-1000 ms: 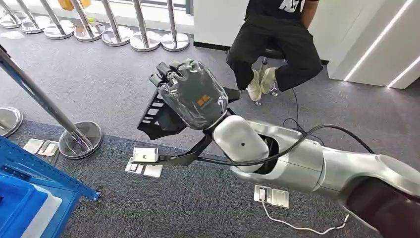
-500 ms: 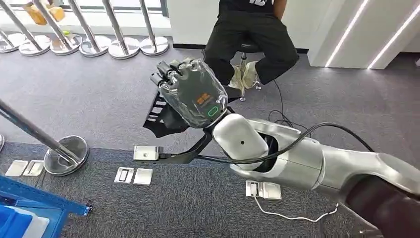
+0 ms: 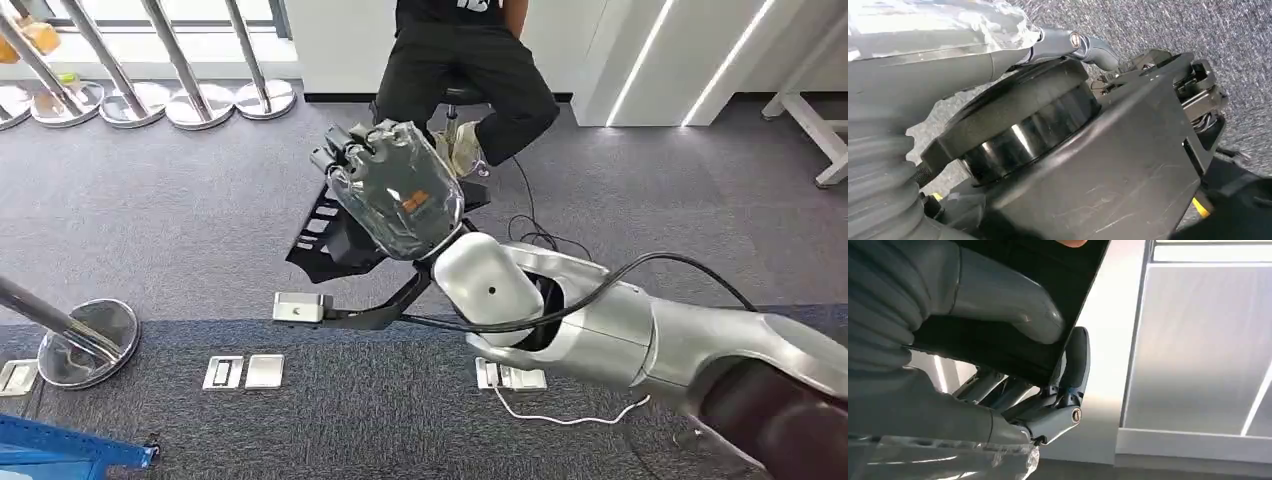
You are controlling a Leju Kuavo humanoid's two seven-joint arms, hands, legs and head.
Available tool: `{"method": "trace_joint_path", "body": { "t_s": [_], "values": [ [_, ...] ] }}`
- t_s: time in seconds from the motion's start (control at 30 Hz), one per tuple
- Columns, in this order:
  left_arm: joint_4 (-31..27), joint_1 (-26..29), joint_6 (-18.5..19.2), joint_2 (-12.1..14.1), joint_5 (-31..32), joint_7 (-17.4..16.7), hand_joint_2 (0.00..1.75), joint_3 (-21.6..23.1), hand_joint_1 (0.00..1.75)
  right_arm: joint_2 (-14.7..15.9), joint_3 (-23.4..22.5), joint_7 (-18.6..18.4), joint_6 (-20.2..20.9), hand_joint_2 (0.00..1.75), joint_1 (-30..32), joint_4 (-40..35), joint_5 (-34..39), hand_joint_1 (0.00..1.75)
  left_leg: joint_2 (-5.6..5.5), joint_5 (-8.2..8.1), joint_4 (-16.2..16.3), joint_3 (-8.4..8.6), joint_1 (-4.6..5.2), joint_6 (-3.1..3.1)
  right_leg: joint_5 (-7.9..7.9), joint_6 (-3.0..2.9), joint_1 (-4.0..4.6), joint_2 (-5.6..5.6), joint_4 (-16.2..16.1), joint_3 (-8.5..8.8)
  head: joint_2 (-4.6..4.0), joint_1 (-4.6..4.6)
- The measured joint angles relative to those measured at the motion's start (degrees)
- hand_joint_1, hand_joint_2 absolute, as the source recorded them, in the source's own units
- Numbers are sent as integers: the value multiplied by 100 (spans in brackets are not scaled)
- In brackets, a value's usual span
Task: Take the parts from the cabinet and place them on the table.
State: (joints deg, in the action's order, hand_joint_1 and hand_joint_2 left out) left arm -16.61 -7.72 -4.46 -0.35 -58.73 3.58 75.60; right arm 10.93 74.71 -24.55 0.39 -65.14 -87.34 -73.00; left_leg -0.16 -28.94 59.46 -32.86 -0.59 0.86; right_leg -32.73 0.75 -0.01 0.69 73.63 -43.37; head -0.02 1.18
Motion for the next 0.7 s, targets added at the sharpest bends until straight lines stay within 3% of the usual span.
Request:
{"method": "trace_joint_path", "body": {
  "t_s": [0.03,0.07,0.1,0.17,0.2,0.23,0.27,0.33,0.37,0.4,0.43,0.47,0.53,0.57,0.6,0.67,0.7],
  "values": [
    [0,2,0,4,0,0,175,0,0,2,2,0,-2,175,18,2,0,175,52,-5,0,0,2,7,-61,19,-23,-13,309,-158,0,13],
    [0,2,0,11,0,0,175,0,0,2,7,0,-4,175,23,2,0,175,90,-9,1,2,3,10,-15,25,-37,-18,361,-196,0,28],
    [0,0,0,11,0,0,175,0,0,4,7,0,-7,175,22,4,0,175,127,-17,1,8,2,7,158,25,-50,-24,157,-109,0,55],
    [0,-1,0,11,0,0,175,0,0,4,4,0,-9,175,18,4,2,175,188,-52,1,54,1,-16,668,-1,-50,-119,-798,364,0,94],
    [0,1,0,11,0,0,175,0,0,4,4,0,-9,175,11,4,2,175,209,-74,0,77,1,-42,744,-18,-32,-290,-1242,559,0,116],
    [2,4,0,11,0,0,175,0,0,4,2,0,-11,175,2,4,2,175,235,-87,1,71,45,-68,682,-43,59,-388,-1281,607,0,109],
    [2,6,-4,13,-2,0,175,0,0,2,2,-2,-13,175,-7,4,2,175,245,-86,-7,70,42,-92,675,-100,58,-335,-1324,610,0,116],
    [2,6,-7,13,-4,0,175,0,0,7,2,-2,-17,175,-7,11,15,175,322,-97,-59,124,37,-143,665,-144,69,-259,-1340,610,0,87],
    [2,2,-7,13,-4,-2,175,0,0,2,2,0,-20,175,-7,9,15,175,359,-122,-59,160,62,-188,689,-185,28,-226,-1408,650,0,70],
    [4,8,-9,24,-4,-2,175,2,0,-9,0,0,-22,175,-10,11,24,175,253,-214,40,171,29,-203,707,-209,8,-199,-1455,707,0,52],
    [4,7,-7,24,-2,0,175,0,0,-9,0,-2,-24,175,-20,13,31,175,150,-342,251,80,35,-213,704,-222,6,-171,-1468,724,0,9],
    [4,-1,-7,24,-2,0,175,0,0,-18,2,0,-26,175,-25,15,33,175,90,-564,687,-130,33,-217,697,-275,13,-149,-1464,731,0,-50],
    [4,-5,-7,26,-7,20,175,0,0,-22,9,0,-28,175,-6,24,37,175,46,-877,1556,-579,41,-236,683,-296,39,-56,-1449,737,0,-116],
    [4,-15,-2,28,-9,26,175,0,0,-22,7,0,-28,175,-4,33,41,175,45,-854,1690,-657,47,-242,676,-304,44,-19,-1439,740,0,-125],
    [4,-19,0,28,-9,26,175,0,0,-22,11,0,-28,175,-4,37,46,175,41,-697,1588,-617,50,-238,664,-306,44,47,-1425,752,0,-131],
    [4,-11,0,28,-9,26,175,0,0,-22,11,-2,-44,175,-5,42,57,175,3,-126,770,-274,29,-232,628,-285,36,170,-1379,778,0,-162],
    [4,-11,0,28,-7,17,175,0,0,-22,11,-7,-44,175,-6,42,63,175,-109,77,303,-123,-2,-230,598,-259,32,215,-1345,771,0,-177]
  ]
}}
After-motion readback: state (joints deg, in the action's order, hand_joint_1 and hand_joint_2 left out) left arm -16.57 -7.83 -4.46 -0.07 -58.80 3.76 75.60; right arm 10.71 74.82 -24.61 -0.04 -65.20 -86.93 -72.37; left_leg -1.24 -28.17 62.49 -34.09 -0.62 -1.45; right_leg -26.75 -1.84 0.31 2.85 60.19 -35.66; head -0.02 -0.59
